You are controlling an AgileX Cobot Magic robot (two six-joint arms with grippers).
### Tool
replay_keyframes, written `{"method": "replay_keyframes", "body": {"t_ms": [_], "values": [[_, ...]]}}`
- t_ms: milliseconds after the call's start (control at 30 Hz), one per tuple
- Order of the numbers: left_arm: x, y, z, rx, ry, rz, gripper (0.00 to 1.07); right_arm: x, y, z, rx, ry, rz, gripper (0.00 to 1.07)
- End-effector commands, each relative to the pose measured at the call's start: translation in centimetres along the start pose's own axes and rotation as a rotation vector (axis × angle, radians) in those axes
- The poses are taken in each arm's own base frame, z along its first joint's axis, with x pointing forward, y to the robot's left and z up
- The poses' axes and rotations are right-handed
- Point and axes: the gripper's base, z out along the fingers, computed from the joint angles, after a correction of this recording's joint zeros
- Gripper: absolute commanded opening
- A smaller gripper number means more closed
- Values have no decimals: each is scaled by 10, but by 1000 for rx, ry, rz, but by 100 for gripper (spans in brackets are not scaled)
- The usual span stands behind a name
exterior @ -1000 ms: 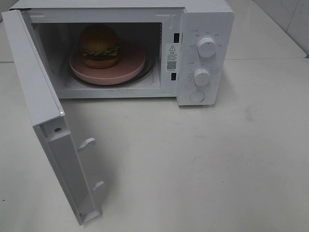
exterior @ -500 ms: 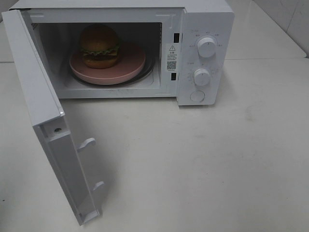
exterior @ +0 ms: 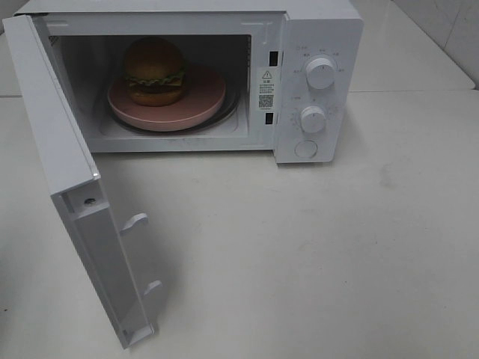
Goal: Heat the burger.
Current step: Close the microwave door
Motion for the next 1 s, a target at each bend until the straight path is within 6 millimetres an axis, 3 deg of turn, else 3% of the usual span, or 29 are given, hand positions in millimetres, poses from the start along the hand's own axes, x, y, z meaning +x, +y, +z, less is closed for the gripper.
{"method": "replay_keyframes", "body": {"t_ms": [33,467,633,1000], "values": [[2,2,11,-25,-89,5,0,2,0,-3,4,-27,4,76],[-2,4,50,-49,-227,62,0,2,0,-3,4,-27,4,76],[10,-3,75,33,-170,80,0,2,0,-3,4,-27,4,76],[16,-26,96,248,-161,110,0,2,0,-3,4,-27,4,75]]}}
